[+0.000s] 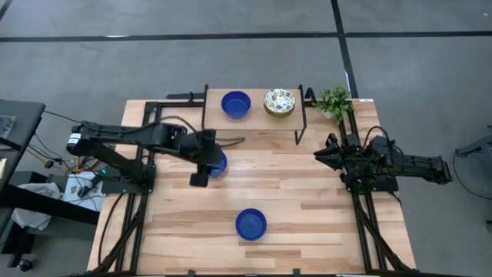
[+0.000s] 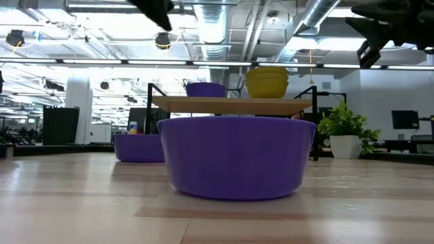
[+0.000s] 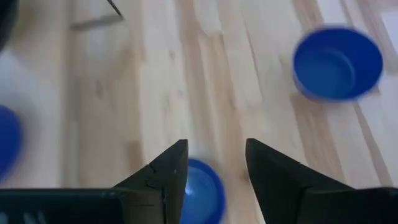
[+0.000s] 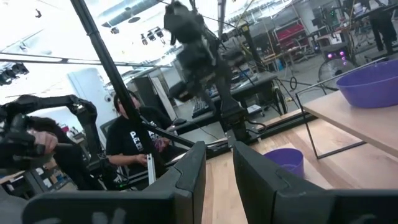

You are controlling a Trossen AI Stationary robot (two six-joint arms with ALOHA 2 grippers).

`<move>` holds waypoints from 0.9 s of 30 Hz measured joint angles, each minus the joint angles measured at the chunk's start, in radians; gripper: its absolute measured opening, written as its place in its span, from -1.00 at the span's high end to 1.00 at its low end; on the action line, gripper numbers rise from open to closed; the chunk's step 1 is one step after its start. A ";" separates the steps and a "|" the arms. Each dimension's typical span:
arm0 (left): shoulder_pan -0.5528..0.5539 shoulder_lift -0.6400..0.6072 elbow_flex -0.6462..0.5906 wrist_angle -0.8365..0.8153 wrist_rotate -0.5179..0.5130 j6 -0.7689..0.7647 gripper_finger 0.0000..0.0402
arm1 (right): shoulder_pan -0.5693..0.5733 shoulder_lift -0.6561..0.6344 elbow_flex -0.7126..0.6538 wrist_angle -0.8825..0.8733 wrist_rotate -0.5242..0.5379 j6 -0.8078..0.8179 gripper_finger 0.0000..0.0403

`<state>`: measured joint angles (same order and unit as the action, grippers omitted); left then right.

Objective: Pick & Place Mini bowls
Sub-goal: Stack the top blue bowl on top of the blue bowl on the shelf

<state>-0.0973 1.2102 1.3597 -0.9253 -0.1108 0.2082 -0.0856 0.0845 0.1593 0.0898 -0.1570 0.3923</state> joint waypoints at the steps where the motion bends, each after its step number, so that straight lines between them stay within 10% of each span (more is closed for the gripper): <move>1: -0.013 0.000 -0.016 -0.011 0.000 -0.015 0.20 | 0.000 0.000 0.000 0.000 0.000 0.000 0.64; 27: -0.179 0.000 -0.320 -0.095 0.000 -0.242 0.20 | 0.000 0.000 0.000 0.000 -0.002 -0.008 0.64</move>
<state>-0.2763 1.2098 1.0394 -1.0201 -0.1107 -0.0334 -0.0856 0.0845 0.1593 0.0898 -0.1593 0.3843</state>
